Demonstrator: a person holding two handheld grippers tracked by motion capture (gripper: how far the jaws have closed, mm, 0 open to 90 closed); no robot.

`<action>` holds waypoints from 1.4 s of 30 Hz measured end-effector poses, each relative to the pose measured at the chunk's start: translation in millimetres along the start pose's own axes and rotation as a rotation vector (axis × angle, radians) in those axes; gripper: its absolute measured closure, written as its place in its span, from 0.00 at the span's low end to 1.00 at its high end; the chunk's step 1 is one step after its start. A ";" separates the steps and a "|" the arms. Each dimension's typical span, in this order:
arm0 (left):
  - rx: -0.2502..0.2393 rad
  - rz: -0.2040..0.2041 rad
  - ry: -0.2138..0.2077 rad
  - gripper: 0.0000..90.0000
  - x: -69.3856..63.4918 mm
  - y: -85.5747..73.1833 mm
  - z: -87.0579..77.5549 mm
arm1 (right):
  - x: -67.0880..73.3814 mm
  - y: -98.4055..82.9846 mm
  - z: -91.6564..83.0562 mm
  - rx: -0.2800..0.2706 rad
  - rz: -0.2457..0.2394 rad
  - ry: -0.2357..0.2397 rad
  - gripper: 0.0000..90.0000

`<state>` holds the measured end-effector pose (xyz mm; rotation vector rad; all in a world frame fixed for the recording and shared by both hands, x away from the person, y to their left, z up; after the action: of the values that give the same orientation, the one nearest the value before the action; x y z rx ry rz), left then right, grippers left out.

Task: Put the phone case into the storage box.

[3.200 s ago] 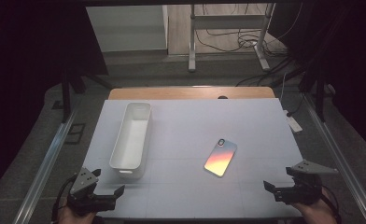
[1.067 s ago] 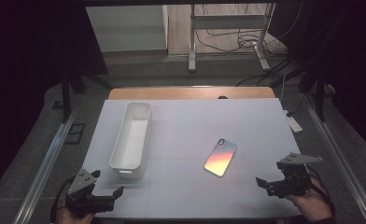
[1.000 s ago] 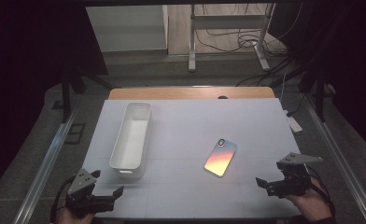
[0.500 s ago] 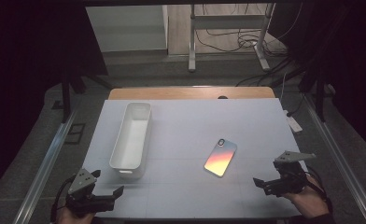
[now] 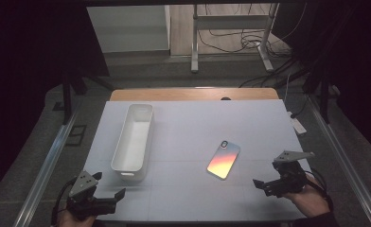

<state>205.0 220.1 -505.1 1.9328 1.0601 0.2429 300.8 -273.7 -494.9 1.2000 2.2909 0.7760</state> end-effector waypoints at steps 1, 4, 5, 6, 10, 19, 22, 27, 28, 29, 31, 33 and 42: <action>0.001 0.001 -0.002 0.03 -0.3 0.0 0.2 | -0.3 0.6 0.6 0.002 -0.005 -0.002 0.00; 0.005 0.006 0.000 0.03 -0.4 0.0 0.3 | 0.7 2.4 3.0 0.005 -0.006 0.002 0.00; 0.005 0.007 0.001 0.03 -0.4 0.0 0.3 | 1.0 3.0 3.9 0.002 -0.012 0.003 0.00; 0.005 0.007 0.001 0.03 -0.4 0.0 0.3 | 1.7 3.8 4.5 0.001 -0.014 0.007 0.00; 0.005 0.006 0.001 0.03 -0.3 0.0 0.3 | 3.1 6.0 5.4 0.003 -0.020 0.008 0.00; 0.007 0.005 0.002 0.03 -0.2 0.0 0.6 | 6.4 15.1 10.1 -0.002 -0.037 0.020 0.00; 0.007 0.006 0.002 0.03 -0.2 0.0 0.6 | 9.0 19.1 13.0 0.000 -0.040 0.027 0.00; 0.008 0.005 0.002 0.03 -0.2 0.0 0.8 | 12.6 24.8 17.1 0.006 -0.036 0.037 0.00; 0.009 0.005 0.003 0.03 -0.2 0.0 0.8 | 13.1 26.0 18.1 0.005 -0.037 0.037 0.00; 0.009 0.005 0.003 0.03 -0.2 0.0 0.8 | 13.3 26.9 18.6 0.006 -0.040 0.037 0.00; 0.009 0.005 0.002 0.03 -0.1 0.0 0.9 | 14.0 28.3 19.7 0.005 -0.040 0.038 0.00; 0.009 0.004 0.002 0.03 -0.1 0.1 0.9 | 15.3 29.7 20.8 0.008 -0.043 0.039 0.00; 0.010 0.005 0.002 0.03 0.0 0.1 1.0 | 23.6 38.7 30.0 0.017 -0.066 0.057 0.00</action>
<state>205.6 219.4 -505.6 1.9446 1.0595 0.2425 329.5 -227.6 -494.8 1.1174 2.3750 0.7766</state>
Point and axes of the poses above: each handheld gripper's, and its own axes: z roughly forward along the jaws, y roughly out of its top, x roughly to its left, the point moved 6 cm from there along z, roughly forward along the jaws, and after that the axes turned 14 degrees about -y, right-handed, at the moved point
